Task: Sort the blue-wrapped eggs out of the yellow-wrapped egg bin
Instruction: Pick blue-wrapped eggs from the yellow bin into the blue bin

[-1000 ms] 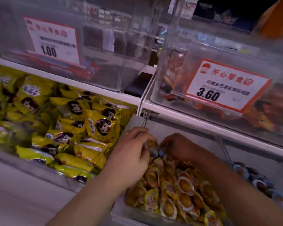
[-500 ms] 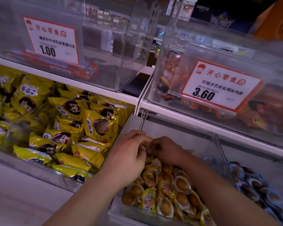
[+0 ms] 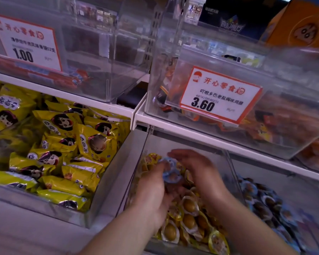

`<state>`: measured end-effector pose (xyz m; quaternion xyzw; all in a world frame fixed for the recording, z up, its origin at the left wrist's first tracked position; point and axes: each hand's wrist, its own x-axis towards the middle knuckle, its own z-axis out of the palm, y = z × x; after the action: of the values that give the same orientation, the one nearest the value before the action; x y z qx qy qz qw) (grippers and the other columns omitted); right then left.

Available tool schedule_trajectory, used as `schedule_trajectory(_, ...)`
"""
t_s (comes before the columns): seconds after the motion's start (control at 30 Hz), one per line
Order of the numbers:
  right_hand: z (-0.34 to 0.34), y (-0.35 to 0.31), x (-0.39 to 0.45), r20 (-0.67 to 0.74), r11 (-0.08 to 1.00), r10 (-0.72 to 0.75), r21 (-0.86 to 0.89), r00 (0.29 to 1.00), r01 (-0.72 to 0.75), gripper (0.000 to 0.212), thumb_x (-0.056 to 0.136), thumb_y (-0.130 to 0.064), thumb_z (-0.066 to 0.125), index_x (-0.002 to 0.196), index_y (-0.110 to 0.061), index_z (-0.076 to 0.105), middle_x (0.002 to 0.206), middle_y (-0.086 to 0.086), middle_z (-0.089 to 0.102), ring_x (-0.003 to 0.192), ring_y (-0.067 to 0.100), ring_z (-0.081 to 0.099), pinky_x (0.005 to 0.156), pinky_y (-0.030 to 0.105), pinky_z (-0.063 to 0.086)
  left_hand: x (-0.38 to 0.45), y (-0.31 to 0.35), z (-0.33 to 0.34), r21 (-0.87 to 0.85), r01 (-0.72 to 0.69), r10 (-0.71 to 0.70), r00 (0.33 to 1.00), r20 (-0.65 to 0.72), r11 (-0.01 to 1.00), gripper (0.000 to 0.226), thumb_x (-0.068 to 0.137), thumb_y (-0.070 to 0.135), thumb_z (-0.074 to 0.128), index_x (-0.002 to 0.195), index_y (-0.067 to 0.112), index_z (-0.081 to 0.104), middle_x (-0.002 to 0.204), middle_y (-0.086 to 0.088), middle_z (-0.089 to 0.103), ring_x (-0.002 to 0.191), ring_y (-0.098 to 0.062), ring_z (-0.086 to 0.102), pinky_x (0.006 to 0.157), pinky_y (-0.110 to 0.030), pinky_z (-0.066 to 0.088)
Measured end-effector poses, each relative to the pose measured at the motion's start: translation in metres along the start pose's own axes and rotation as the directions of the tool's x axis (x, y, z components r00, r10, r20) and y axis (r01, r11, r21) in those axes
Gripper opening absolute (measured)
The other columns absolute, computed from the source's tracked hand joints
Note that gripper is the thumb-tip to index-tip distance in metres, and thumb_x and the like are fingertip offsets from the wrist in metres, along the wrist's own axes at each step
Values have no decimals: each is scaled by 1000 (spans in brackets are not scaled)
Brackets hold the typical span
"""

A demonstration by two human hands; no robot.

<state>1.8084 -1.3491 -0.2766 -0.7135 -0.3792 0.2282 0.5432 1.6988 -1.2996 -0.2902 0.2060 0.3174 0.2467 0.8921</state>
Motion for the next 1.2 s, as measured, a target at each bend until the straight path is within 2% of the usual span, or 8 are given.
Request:
schedule_trajectory(0.1,-17,12,45,-171,994,111,-3,979,-113,19,85,-12,63,95,-19,78,106,3,75,105,24,65,94,36,48,5,7,-12,157,-106,117,991,-66,982,18,93,21,62,102,7,71,71,-8,67,57,-18,63,43,-25,45)
schedule_trajectory(0.17,-12,28,72,31,940,169,-304,985,-152,27,92,-9,60,115,-16,72,119,10,69,113,30,62,97,36,48,3,10,-17,248,-106,122,991,-50,963,18,92,21,62,100,8,72,66,-5,66,54,-16,62,42,-26,43)
schedule_trajectory(0.27,11,59,96,374,686,215,-716,902,133,33,93,-20,61,124,-10,66,131,15,62,119,32,59,103,42,47,1,10,-23,334,-80,113,990,-82,939,23,96,20,57,103,3,71,69,-9,68,51,-14,64,40,-24,46)
schedule_trajectory(0.43,15,75,107,426,564,325,-804,844,189,65,83,-37,75,141,-21,50,139,10,55,123,29,57,102,43,48,9,11,-22,342,-106,147,985,-96,934,36,102,7,48,76,1,72,61,-10,65,42,-10,60,41,-21,45)
schedule_trajectory(0.57,7,79,114,401,515,352,-837,846,183,46,82,-29,77,123,-13,62,125,10,62,113,28,60,96,42,51,3,11,-23,386,-131,159,987,-39,913,19,97,12,53,94,6,71,67,-6,71,47,-13,63,38,-23,46)
schedule_trajectory(0.97,-18,34,92,366,969,198,-214,909,-124,13,82,-3,75,90,-13,74,76,-6,75,72,4,69,63,19,52,4,7,-26,383,-169,201,978,-46,908,13,94,16,59,99,12,70,68,-8,73,60,-22,66,49,-29,49)
schedule_trajectory(1.1,-35,7,50,335,986,147,23,930,-164,22,79,-6,77,100,-9,72,92,15,70,80,26,64,59,25,50,10,3,-28,430,-176,217,975,-46,886,19,93,25,58,99,15,74,95,-19,71,79,-29,68,61,-35,50)
schedule_trajectory(1.2,-42,5,13,284,993,87,54,955,-107,20,79,-3,78,98,-9,74,89,10,73,82,18,69,64,23,52,10,3,-27,454,-190,209,978,8,871,20,91,32,61,97,19,74,94,-15,73,75,-24,70,56,-33,51)
